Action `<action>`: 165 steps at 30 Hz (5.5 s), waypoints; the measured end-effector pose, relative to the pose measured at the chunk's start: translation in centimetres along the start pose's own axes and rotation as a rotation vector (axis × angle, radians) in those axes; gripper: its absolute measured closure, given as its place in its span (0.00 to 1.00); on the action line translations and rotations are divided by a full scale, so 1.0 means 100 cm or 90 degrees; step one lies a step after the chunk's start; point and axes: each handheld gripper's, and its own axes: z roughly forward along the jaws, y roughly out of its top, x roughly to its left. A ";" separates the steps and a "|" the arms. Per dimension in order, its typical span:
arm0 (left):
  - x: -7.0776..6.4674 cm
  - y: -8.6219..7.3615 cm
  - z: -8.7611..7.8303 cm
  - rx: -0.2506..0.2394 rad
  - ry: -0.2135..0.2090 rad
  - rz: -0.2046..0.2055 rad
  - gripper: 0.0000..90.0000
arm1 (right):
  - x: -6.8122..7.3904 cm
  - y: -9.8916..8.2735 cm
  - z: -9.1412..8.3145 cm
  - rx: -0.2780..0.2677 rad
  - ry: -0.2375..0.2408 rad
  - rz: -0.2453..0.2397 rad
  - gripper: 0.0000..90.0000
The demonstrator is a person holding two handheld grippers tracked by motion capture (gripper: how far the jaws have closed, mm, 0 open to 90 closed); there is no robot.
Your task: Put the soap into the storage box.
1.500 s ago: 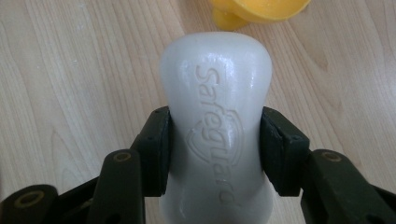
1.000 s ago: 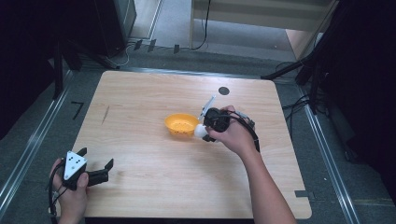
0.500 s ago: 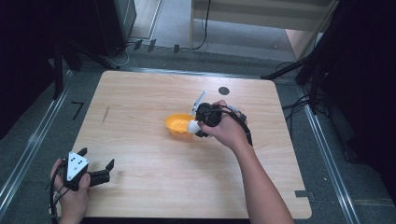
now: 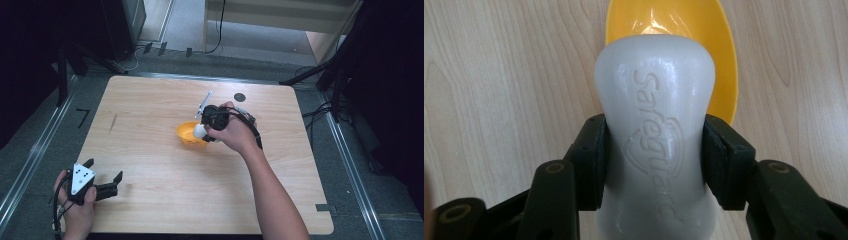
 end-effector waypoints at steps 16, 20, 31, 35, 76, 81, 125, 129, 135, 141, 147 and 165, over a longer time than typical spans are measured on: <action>0.000 0.000 -0.001 -0.003 -0.005 -0.002 0.00 | -0.008 0.029 0.013 0.017 -0.019 -0.056 0.56; 0.001 0.000 -0.001 -0.004 -0.008 -0.003 0.00 | -0.011 0.032 0.018 0.025 -0.019 -0.054 0.56; 0.000 0.000 0.000 -0.003 -0.004 0.002 0.00 | -0.015 0.032 0.029 0.038 -0.008 -0.056 0.56; 0.000 0.000 0.000 -0.002 -0.004 0.003 0.00 | -0.015 0.034 0.034 0.038 -0.010 -0.067 0.56; 0.001 0.000 0.001 0.004 -0.007 -0.004 0.00 | -0.017 -0.017 0.006 -0.057 -0.039 0.037 0.25; 0.000 0.001 0.002 0.005 -0.004 -0.004 0.00 | -0.015 -0.027 0.004 -0.059 -0.049 0.053 0.16; -0.001 0.001 0.002 0.010 0.002 -0.002 0.00 | 0.017 -0.129 0.001 -0.175 -0.048 0.191 0.00; -0.001 0.001 0.002 0.009 0.002 -0.002 0.00 | 0.020 -0.137 0.000 -0.178 -0.053 0.197 0.00; -0.001 0.001 0.002 0.010 0.002 -0.002 0.00 | 0.025 -0.147 -0.001 -0.187 -0.058 0.207 0.00; 0.000 0.001 0.002 0.010 0.001 -0.002 0.00 | 0.030 -0.157 0.001 -0.188 -0.056 0.216 0.00; 0.000 0.001 0.002 0.010 0.000 -0.002 0.00 | 0.035 -0.170 0.002 -0.187 -0.057 0.221 0.00; 0.000 0.001 0.002 0.008 0.003 -0.005 0.00 | 0.051 -0.213 0.003 -0.190 -0.065 0.256 0.00</action>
